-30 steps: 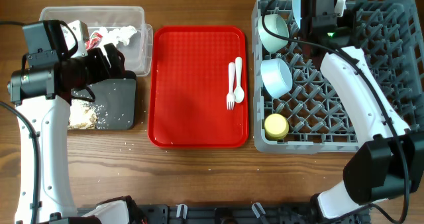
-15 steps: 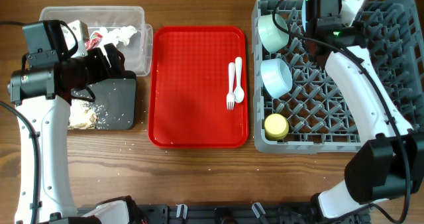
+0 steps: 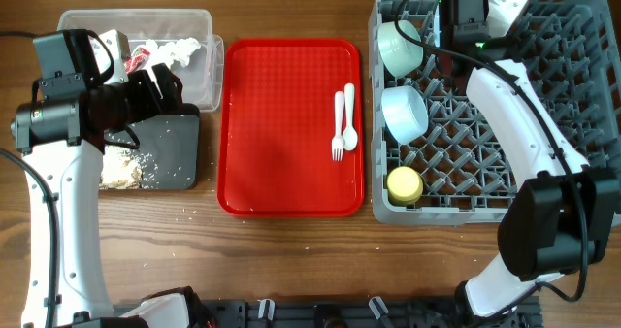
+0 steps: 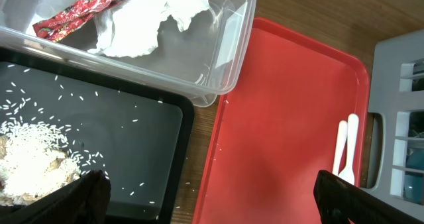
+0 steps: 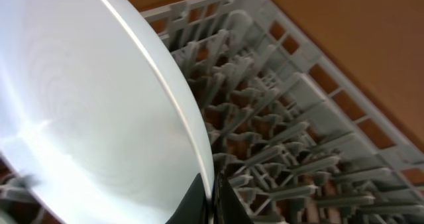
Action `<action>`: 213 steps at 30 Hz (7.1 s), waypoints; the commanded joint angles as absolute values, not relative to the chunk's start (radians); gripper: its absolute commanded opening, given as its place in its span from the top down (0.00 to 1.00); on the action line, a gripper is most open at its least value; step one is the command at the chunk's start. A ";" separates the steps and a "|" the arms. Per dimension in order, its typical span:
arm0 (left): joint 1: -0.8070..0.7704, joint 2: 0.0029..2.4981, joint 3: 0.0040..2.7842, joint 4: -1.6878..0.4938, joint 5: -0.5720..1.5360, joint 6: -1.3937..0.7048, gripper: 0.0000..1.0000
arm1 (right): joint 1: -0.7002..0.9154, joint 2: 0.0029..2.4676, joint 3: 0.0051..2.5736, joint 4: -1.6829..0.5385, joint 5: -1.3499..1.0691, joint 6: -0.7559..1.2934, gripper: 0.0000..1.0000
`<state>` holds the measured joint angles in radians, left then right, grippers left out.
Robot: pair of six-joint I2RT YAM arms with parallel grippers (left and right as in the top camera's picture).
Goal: Sort waste into correct bins and load items into the dishwasher rack
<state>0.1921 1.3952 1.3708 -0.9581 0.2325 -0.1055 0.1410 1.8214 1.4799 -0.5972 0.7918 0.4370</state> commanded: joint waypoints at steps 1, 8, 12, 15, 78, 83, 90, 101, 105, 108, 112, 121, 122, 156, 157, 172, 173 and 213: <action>0.199 1.401 1.378 -0.955 0.230 -0.086 0.00 | 0.142 1.837 1.495 -0.599 0.652 0.447 0.91; 0.199 1.401 1.378 -0.955 0.230 -0.086 0.00 | 0.142 1.828 1.497 -0.583 0.554 0.307 0.00; 0.199 1.401 1.378 -0.955 0.230 -0.086 0.00 | 0.142 1.782 1.506 -0.599 0.460 0.221 0.00; 0.199 1.401 1.378 -0.955 0.230 -0.086 0.00 | 0.143 1.711 1.506 -0.611 0.354 0.214 0.00; 0.199 1.401 1.378 -0.955 0.230 -0.086 0.00 | 0.504 2.168 1.802 -1.016 0.053 0.474 0.30; 0.199 1.401 1.378 -0.955 0.230 -0.086 0.00 | 0.504 2.170 1.827 -1.008 0.080 0.507 0.30; 0.199 1.401 1.378 -0.955 0.230 -0.086 0.00 | 0.508 2.216 1.823 -0.984 0.124 0.525 0.30; 0.199 1.401 1.378 -0.955 0.230 -0.086 0.00 | 0.508 2.302 1.816 -0.979 0.095 0.551 0.34; 0.199 1.401 1.378 -0.955 0.230 -0.086 0.00 | 0.508 2.303 1.798 -0.960 0.085 0.549 0.37; 0.199 1.401 1.378 -0.955 0.230 -0.086 0.00 | 0.512 2.304 1.779 -0.946 0.080 0.550 0.39; 0.199 1.401 1.378 -0.955 0.230 -0.086 0.00 | 0.518 2.331 1.755 -0.929 0.074 0.578 0.39; 0.199 1.401 1.378 -0.955 0.230 -0.086 0.00 | 0.519 2.370 1.755 -0.927 -0.024 0.579 0.86; 0.199 1.401 1.378 -0.955 0.230 -0.086 0.00 | 0.519 2.370 1.755 -0.926 -0.026 0.579 0.92; 0.199 1.401 1.378 -0.955 0.230 -0.086 0.00 | 0.406 1.944 1.832 -1.124 -0.197 0.121 0.95; 0.199 1.401 1.378 -0.955 0.230 -0.086 0.00 | 0.387 1.917 1.832 -1.140 -0.197 0.111 0.96; 0.199 1.401 1.378 -0.955 0.230 -0.086 0.01 | -0.020 1.794 1.722 -1.295 -0.044 0.103 0.96; 0.199 1.401 1.378 -0.955 0.230 -0.086 0.00 | -0.027 1.794 1.704 -1.290 -0.043 0.096 0.96; 0.199 1.401 1.378 -0.955 0.230 -0.086 0.00 | 0.049 1.408 1.811 -1.246 -0.352 0.295 0.00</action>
<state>0.1921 1.3952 1.3708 -0.9581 0.2325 -0.1055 0.0498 1.4155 1.7973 -1.2453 -0.3950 0.1917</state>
